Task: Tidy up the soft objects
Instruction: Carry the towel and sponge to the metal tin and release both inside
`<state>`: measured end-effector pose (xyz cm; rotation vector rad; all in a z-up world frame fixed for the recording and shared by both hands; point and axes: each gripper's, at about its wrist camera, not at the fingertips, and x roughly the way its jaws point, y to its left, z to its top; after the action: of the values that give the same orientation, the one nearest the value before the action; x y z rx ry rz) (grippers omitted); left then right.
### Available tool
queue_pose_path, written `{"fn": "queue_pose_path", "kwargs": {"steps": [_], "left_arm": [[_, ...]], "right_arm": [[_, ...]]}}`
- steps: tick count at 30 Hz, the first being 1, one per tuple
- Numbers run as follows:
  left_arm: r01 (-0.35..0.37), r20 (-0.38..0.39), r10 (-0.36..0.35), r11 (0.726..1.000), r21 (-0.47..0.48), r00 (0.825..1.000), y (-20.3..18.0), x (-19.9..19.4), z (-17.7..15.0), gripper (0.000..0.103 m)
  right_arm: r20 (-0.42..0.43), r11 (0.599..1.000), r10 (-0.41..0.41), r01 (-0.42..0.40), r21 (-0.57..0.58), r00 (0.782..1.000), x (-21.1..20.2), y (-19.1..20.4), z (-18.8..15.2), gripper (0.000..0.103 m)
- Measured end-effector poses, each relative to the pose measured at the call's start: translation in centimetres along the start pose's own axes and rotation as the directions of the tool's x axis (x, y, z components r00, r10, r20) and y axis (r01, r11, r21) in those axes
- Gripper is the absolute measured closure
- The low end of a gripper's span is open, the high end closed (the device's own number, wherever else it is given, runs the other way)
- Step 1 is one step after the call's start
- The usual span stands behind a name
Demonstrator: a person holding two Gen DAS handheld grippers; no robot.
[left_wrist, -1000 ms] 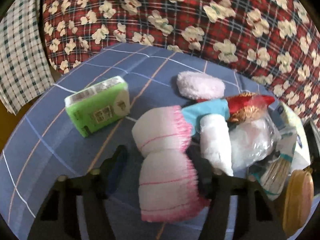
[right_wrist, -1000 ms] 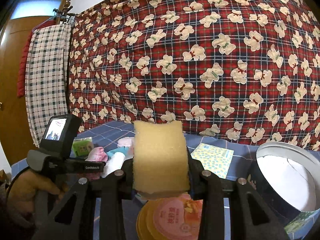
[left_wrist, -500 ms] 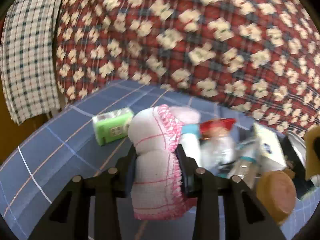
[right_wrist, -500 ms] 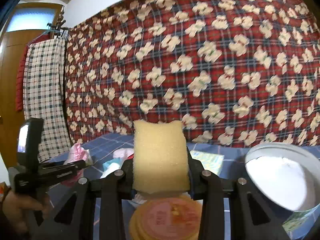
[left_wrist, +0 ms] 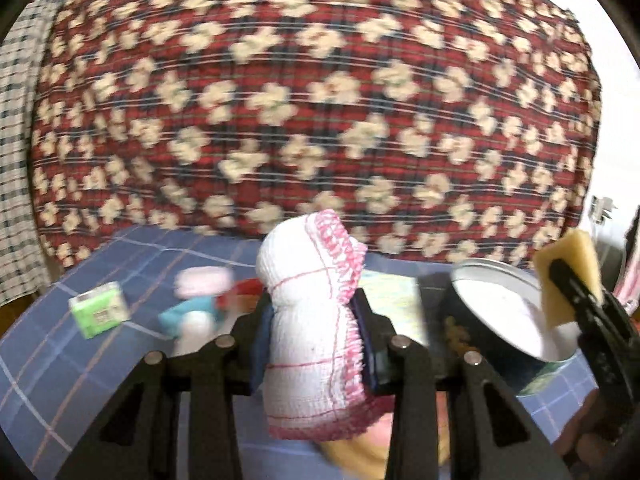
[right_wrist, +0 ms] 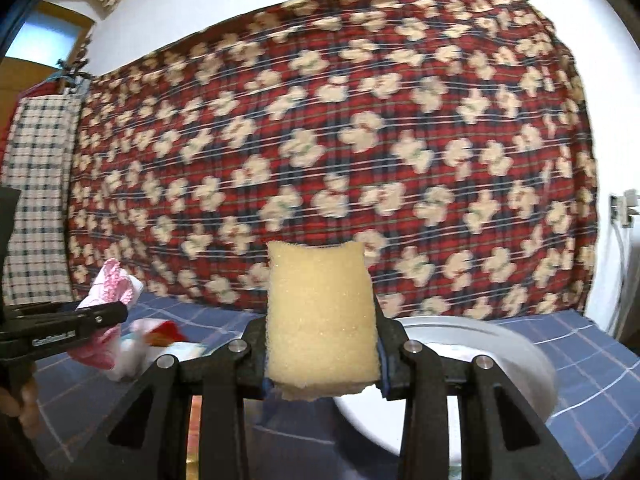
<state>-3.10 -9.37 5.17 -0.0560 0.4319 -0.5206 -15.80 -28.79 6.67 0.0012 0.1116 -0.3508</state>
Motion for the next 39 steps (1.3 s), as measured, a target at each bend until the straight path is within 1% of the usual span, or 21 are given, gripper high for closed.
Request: {"fn": "queue_pose_path", "kwargs": {"steps": [5,10,12,16,18,20,23,26,31,34,39], "left_arm": [[0.072,0.007,-0.072,0.996,0.051,0.997,-4.9,0.8,0.4,0.067],[0.135,0.0,-0.135,0.986,0.093,0.991,-9.5,2.2,0.4,0.067],[0.172,-0.021,-0.171,0.98,0.105,0.985,-11.5,3.0,0.4,0.067],[0.22,-0.046,-0.216,0.967,0.127,0.975,-15.5,4.4,0.3,0.067],[0.244,-0.074,-0.236,0.96,0.136,0.969,-17.4,5.4,0.0,0.067],[0.256,-0.103,-0.242,0.954,0.154,0.965,-19.4,6.4,-0.5,0.067],[0.27,-0.154,-0.248,0.951,0.15,0.957,-21.5,8.0,-1.3,0.067],[0.271,-0.195,-0.241,0.951,0.148,0.951,-22.8,9.3,-2.2,0.067],[0.277,-0.226,-0.237,0.947,0.161,0.945,-23.4,10.3,-3.2,0.067],[0.271,-0.232,-0.228,0.947,0.174,0.945,-23.5,10.6,-3.5,0.067],[0.265,-0.265,-0.212,0.947,0.181,0.941,-23.4,11.3,-3.9,0.067]], "right_arm": [[0.008,0.994,-0.108,0.108,0.0,0.994,0.3,-4.5,-0.1,0.063],[-0.017,0.979,-0.203,0.203,0.013,0.979,0.8,-9.0,-0.3,0.063],[-0.03,0.975,-0.22,0.221,0.015,0.975,1.1,-10.2,-0.4,0.063],[-0.059,0.964,-0.266,0.266,-0.008,0.962,1.5,-12.6,-0.8,0.063],[-0.092,0.962,-0.272,0.272,-0.007,0.958,2.2,-13.5,-1.0,0.063],[-0.127,0.957,-0.29,0.291,-0.018,0.948,2.8,-14.2,-1.3,0.063],[-0.17,0.958,-0.284,0.288,0.002,0.944,3.3,-15.2,-1.7,0.063],[-0.202,0.957,-0.283,0.29,0.003,0.937,3.7,-15.5,-2.0,0.063],[-0.272,0.964,-0.257,0.266,-0.003,0.928,4.9,-15.3,-2.8,0.063],[-0.288,0.965,-0.254,0.262,-0.013,0.923,5.1,-15.2,-3.1,0.063],[-0.325,0.969,-0.237,0.248,-0.007,0.916,5.7,-15.2,-3.6,0.063]]}}
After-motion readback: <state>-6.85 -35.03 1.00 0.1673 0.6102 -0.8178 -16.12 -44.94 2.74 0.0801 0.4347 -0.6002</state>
